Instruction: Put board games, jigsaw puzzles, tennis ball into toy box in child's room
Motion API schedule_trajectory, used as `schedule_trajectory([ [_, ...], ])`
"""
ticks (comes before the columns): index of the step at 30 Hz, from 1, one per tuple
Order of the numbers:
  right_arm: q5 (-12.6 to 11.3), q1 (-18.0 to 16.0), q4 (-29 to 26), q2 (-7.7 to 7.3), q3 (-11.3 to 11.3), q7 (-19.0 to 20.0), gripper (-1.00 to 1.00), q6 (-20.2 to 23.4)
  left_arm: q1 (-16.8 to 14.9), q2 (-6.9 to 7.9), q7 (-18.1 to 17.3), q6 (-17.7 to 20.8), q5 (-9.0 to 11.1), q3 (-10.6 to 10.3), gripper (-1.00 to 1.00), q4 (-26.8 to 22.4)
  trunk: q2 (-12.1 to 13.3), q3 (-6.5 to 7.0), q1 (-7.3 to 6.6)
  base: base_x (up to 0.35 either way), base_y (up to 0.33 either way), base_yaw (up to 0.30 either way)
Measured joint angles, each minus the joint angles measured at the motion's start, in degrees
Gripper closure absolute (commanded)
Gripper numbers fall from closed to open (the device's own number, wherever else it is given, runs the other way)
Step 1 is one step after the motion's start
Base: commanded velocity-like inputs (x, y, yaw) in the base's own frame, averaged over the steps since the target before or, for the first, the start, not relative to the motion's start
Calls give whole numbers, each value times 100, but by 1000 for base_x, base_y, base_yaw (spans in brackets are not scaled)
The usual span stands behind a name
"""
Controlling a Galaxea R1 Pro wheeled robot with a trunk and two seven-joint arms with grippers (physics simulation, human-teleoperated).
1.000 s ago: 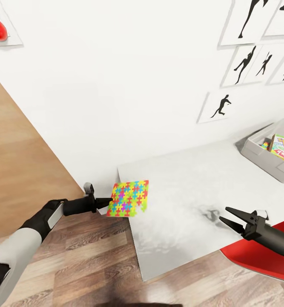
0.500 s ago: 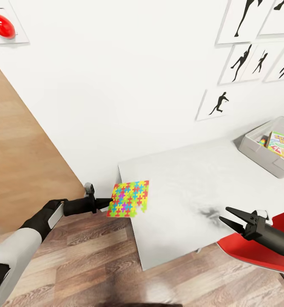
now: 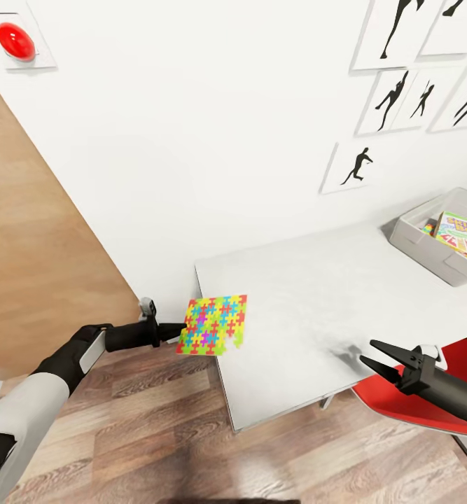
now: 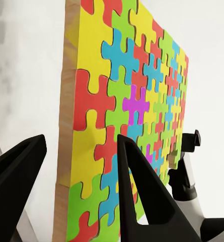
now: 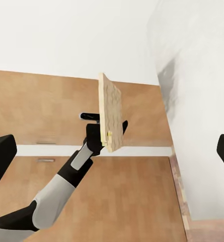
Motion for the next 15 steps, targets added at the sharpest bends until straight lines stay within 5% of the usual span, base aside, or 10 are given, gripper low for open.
schedule_trajectory([
  [15, -1, 0, -3, 19, 1, -8, -100, 0, 0, 8, 8, -1, 0, 7, 100, 0, 0, 49, 0, 0, 0, 0],
])
